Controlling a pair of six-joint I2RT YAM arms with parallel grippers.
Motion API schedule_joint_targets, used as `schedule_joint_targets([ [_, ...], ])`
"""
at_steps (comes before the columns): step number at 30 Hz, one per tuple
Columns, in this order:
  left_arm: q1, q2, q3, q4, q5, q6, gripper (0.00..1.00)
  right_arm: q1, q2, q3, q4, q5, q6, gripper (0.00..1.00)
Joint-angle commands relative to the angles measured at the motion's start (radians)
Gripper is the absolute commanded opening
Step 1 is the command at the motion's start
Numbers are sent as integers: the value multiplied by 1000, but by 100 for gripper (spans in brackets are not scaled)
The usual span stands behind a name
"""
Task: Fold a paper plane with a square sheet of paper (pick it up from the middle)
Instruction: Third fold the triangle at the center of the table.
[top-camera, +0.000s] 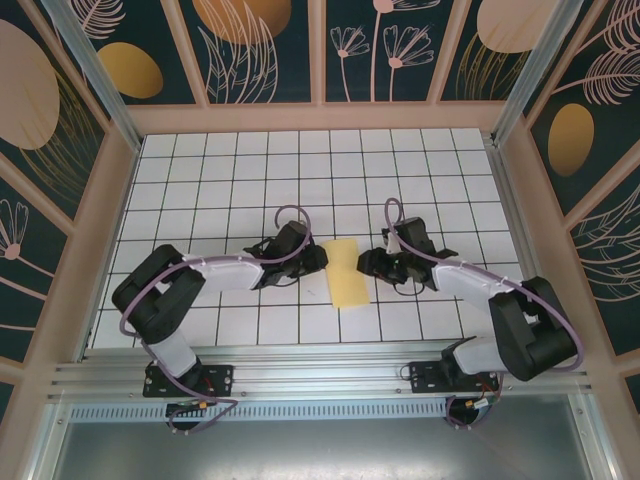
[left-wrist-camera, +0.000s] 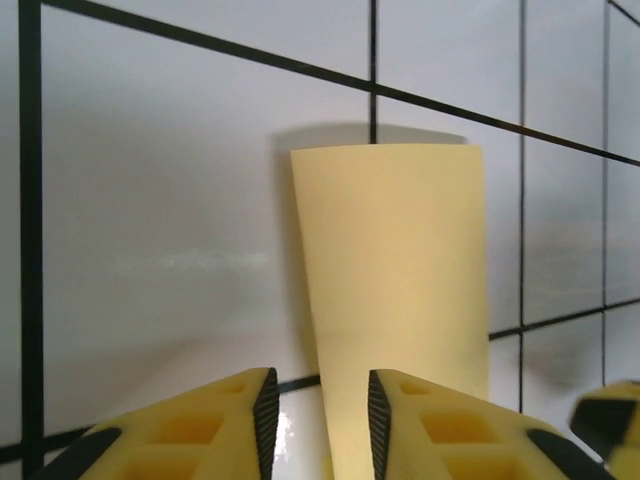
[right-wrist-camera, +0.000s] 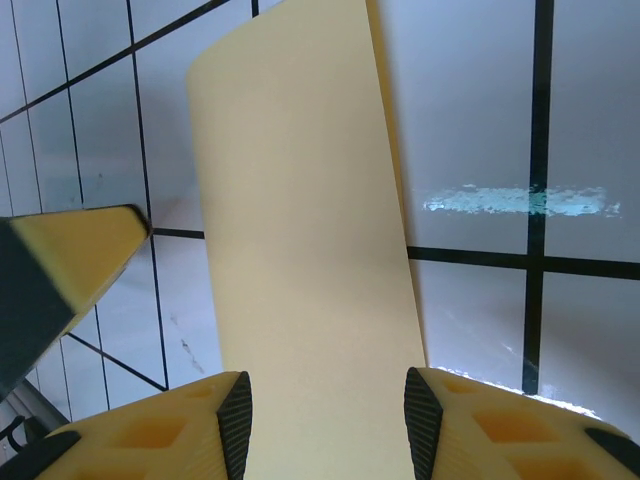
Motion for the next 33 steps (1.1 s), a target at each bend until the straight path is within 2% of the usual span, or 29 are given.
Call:
schedule_joint_targets([
  [1, 0, -65, -40, 75, 63, 10, 24, -14, 31, 24, 2, -4, -30, 47],
  [7, 0, -3, -17, 143, 196, -2, 15, -27, 85, 40, 18, -34, -52, 47],
  [13, 0, 95, 12, 165, 237, -17, 14, -28, 121, 61, 25, -46, -66, 47],
  [24, -1, 153, -5, 149, 219, -12, 11, -28, 153, 55, 31, -65, -73, 47],
  [33, -1, 145, -17, 144, 214, 0, 11, -27, 138, 2, 62, -145, -71, 47],
])
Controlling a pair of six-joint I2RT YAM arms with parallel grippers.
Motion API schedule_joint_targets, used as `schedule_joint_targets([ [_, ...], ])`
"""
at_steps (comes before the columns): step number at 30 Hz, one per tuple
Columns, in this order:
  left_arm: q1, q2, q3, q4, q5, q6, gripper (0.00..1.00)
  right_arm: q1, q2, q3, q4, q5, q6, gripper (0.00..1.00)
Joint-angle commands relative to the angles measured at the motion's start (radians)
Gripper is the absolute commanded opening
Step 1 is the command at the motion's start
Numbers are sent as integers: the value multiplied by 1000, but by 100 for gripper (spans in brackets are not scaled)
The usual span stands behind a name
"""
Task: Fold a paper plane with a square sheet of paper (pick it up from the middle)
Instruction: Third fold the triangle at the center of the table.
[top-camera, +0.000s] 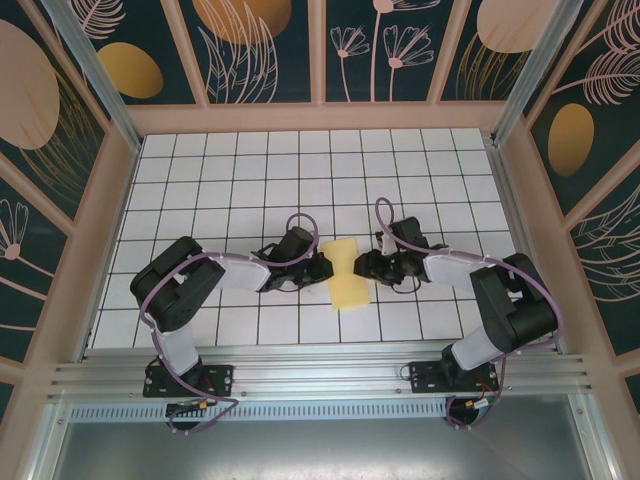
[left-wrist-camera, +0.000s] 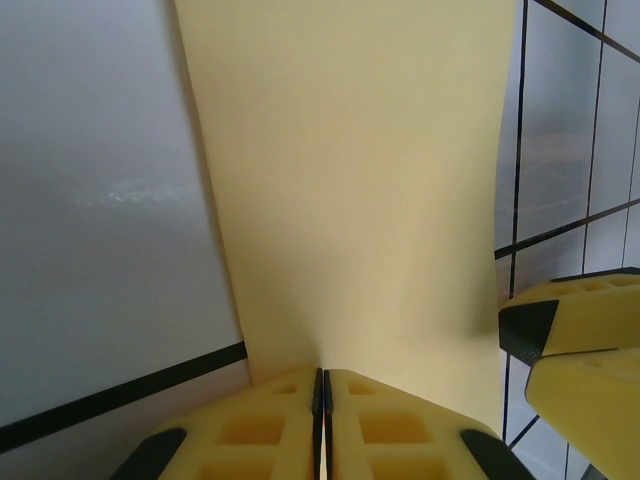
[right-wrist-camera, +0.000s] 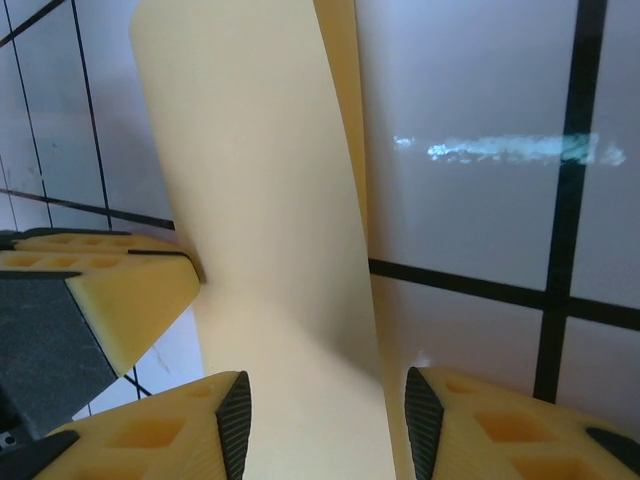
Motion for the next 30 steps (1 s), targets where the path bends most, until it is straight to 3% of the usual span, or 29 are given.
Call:
schedule_joint_targets([
  [1, 0, 7, -8, 10, 5, 10, 11, -6, -20, -31, 30, -61, -10, 46],
  [10, -1, 7, 6, 9, 27, 45, 12, -6, -65, -53, 14, -79, -23, 38],
  [17, -1, 13, 19, -20, 33, 77, 12, -47, 45, 68, -26, -112, -99, 36],
  [22, 0, 23, 24, -21, 33, 74, 12, -49, 104, 107, -19, -172, -107, 27],
  [30, -1, -29, 30, -58, -3, 82, 16, -52, 73, 56, 9, -168, -70, 15],
])
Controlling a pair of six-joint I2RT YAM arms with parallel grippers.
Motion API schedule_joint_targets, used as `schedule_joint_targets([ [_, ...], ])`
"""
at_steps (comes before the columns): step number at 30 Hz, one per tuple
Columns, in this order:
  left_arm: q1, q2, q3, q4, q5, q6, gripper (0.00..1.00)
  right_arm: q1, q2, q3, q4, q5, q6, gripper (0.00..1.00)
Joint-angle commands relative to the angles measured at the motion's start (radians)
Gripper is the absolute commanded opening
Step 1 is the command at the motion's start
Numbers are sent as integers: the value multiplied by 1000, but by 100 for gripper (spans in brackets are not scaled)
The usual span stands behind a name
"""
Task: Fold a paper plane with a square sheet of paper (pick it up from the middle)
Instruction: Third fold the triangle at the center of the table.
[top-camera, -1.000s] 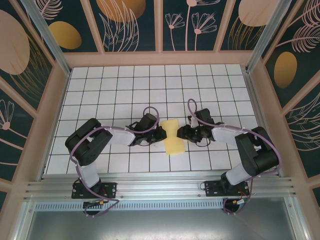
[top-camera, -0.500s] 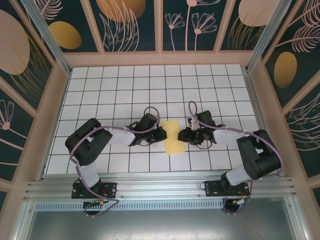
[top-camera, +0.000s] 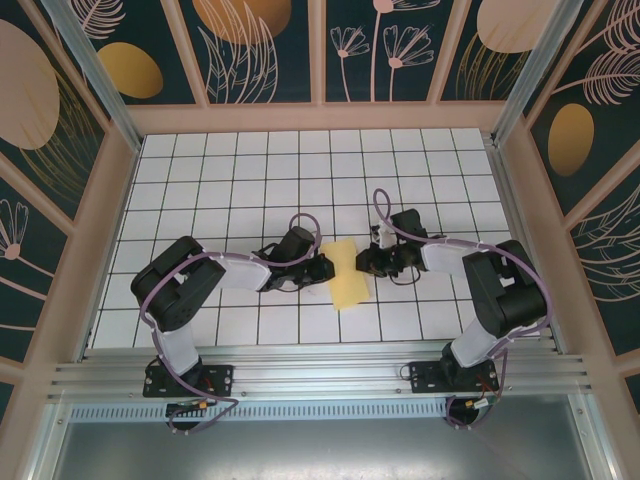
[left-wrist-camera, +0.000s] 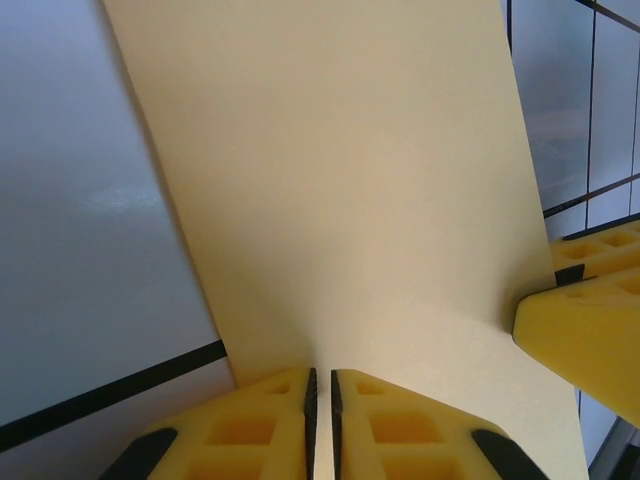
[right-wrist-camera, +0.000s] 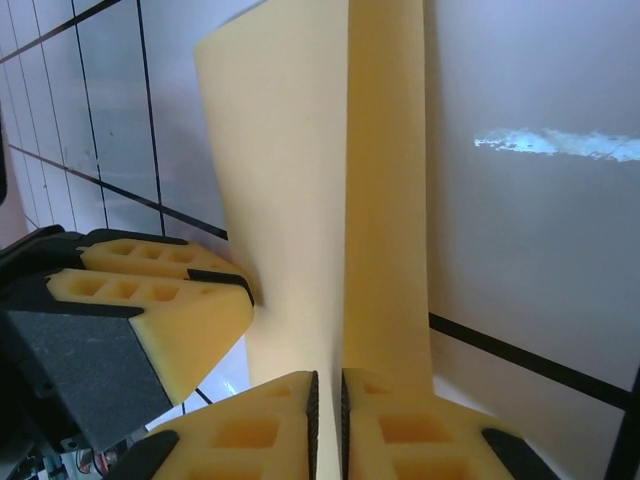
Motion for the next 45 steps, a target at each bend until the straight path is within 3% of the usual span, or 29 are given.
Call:
schedule_joint_targets([
  [1, -1, -42, 24, -54, -26, 29, 17, -7, -32, -41, 32, -25, 25, 12],
  [10, -34, -235, -30, -81, -80, 125, 37, 18, -159, -176, 163, 63, 277, 6],
  [15, -171, -347, -37, -195, -279, 272, 43, 30, -226, -211, 171, 115, 370, 7],
  [19, -263, -378, -47, -210, -355, 330, 48, 42, -223, -211, 172, 125, 390, 7],
  [30, -489, -166, 121, -331, -608, 473, 58, 56, -177, -184, 171, 128, 383, 7],
  [39, -548, -37, 214, -394, -707, 524, 66, 56, -171, -174, 163, 122, 373, 8],
  [45, -557, 3, 245, -413, -744, 520, 61, 56, -169, -167, 150, 126, 363, 9],
])
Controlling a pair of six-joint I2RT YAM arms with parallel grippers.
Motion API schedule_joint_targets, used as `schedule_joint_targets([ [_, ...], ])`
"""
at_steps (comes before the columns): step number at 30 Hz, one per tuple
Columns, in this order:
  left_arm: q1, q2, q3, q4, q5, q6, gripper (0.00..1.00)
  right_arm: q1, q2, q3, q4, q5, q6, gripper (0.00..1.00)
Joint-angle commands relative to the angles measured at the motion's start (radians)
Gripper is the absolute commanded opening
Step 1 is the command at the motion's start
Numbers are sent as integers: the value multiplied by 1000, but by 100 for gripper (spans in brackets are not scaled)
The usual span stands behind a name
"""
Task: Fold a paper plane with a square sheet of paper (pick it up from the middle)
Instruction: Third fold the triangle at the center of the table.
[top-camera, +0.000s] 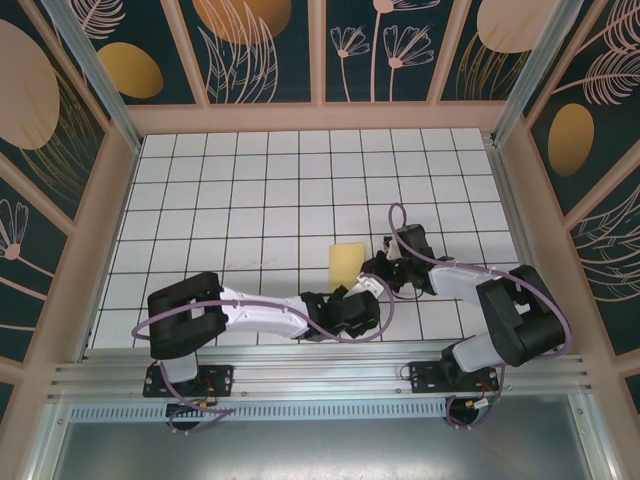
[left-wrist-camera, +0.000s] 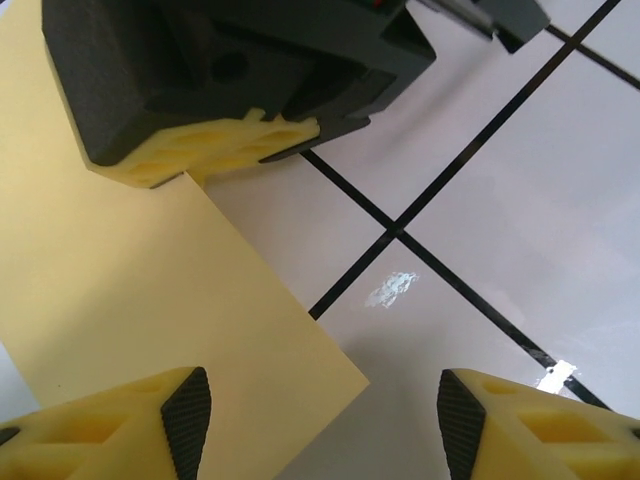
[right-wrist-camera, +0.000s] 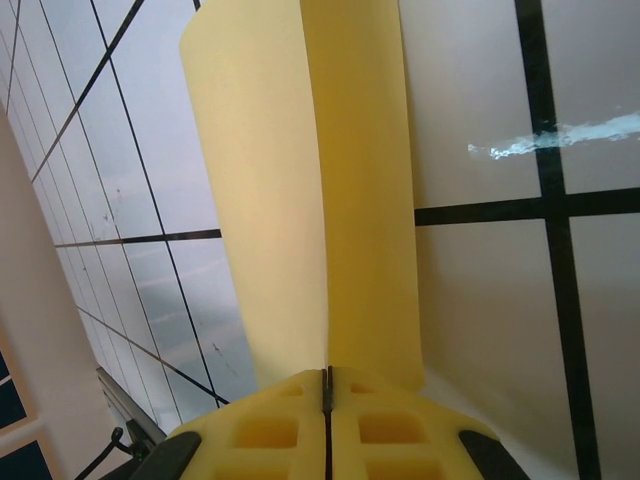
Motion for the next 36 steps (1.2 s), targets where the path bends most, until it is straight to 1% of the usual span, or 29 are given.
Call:
schedule_joint_targets([
  [1, -5, 17, 33, -36, -58, 16, 59, 7, 8, 24, -9, 11, -10, 9],
  [4, -5, -2, 22, -26, -84, 22, 49, 7, 11, 25, -14, 11, -17, 9],
  [5, -5, -8, 21, -24, -94, 25, 45, 7, 14, 27, -16, 11, -20, 9],
  [6, -5, -15, 21, -19, -97, 28, 39, 7, 15, 27, -19, 12, -22, 9],
  [9, -5, -35, 12, -3, -93, 37, 27, 8, 21, 32, -31, 17, -33, 10],
  [18, -4, -63, -4, 4, -93, 53, 1, 7, 30, 42, -50, 26, -53, 12],
  [21, -5, -68, -6, 4, -98, 53, 0, 7, 29, 45, -54, 26, -57, 13],
  [24, -5, -69, -8, 7, -92, 61, 0, 7, 21, 56, -75, 34, -72, 17],
  [28, -2, -69, -20, 22, -67, 61, 0, 5, 0, 94, -149, 77, -120, 23],
  [30, -2, -70, -28, 27, -59, 55, 0, 4, -16, 117, -198, 120, -141, 30],
  [31, -1, -73, -33, 31, -54, 52, 0, 2, -26, 128, -218, 142, -149, 32],
  [33, 1, -85, -37, 45, -47, 44, 0, -1, -39, 146, -238, 165, -161, 32],
  [34, 4, -88, -66, 54, -41, 39, 0, -2, -44, 155, -243, 173, -163, 32],
  [36, 10, -90, -85, 71, -27, 34, 0, -3, -44, 170, -235, 164, -169, 31],
])
